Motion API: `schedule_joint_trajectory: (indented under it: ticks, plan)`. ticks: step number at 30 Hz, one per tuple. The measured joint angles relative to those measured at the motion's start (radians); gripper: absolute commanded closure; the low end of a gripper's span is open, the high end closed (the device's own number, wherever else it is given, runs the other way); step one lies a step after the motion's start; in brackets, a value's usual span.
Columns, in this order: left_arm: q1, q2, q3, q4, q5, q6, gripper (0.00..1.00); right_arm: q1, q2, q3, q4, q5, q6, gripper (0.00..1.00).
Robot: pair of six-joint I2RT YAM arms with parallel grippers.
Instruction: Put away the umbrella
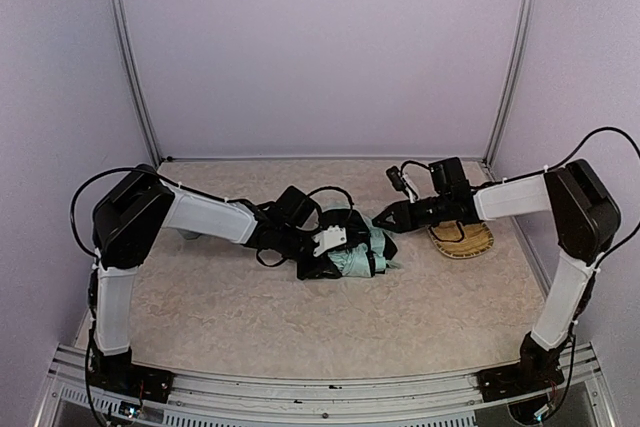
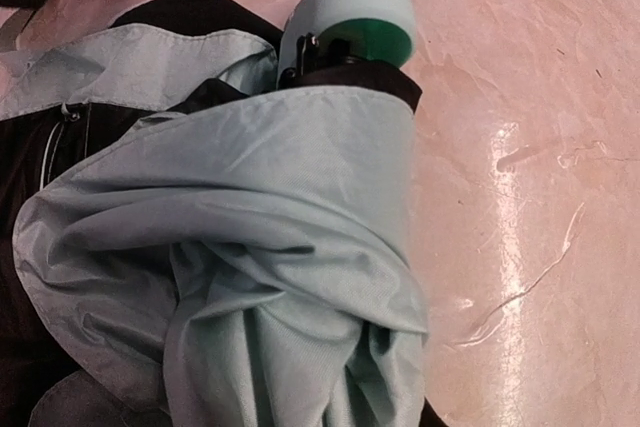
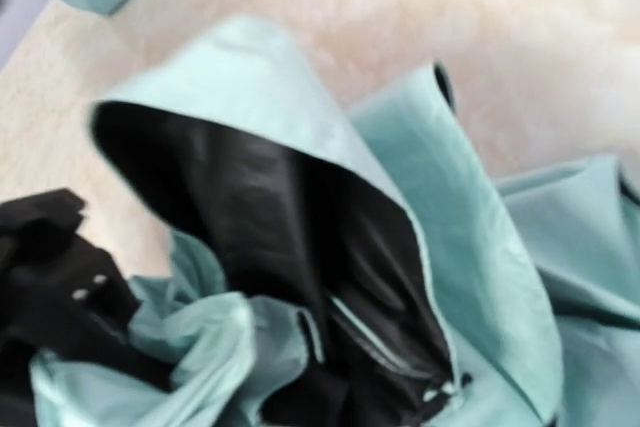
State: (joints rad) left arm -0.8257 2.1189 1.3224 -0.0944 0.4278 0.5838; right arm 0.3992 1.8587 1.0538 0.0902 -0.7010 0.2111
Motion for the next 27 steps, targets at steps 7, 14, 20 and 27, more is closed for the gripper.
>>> schedule_joint_trajectory:
  ticks: [7, 14, 20, 27]
  plan:
    - [0.036, 0.045, 0.082, -0.097, 0.113, -0.036, 1.0, 0.016, -0.261, -0.195, 0.121, 0.094, -0.117, 0.61]
    - [0.071, 0.088, 0.143, -0.187, 0.242, -0.053, 1.0, 0.207, -0.456, -0.351, 0.201, 0.238, -0.442, 0.51]
    - [0.083, 0.122, 0.207, -0.274, 0.301, -0.052, 1.0, 0.449, -0.418, -0.383, 0.218, 0.455, -0.781, 0.37]
    - [0.089, 0.146, 0.244, -0.335, 0.352, -0.037, 1.0, 0.479, -0.233, -0.285, 0.142, 0.648, -1.014, 0.33]
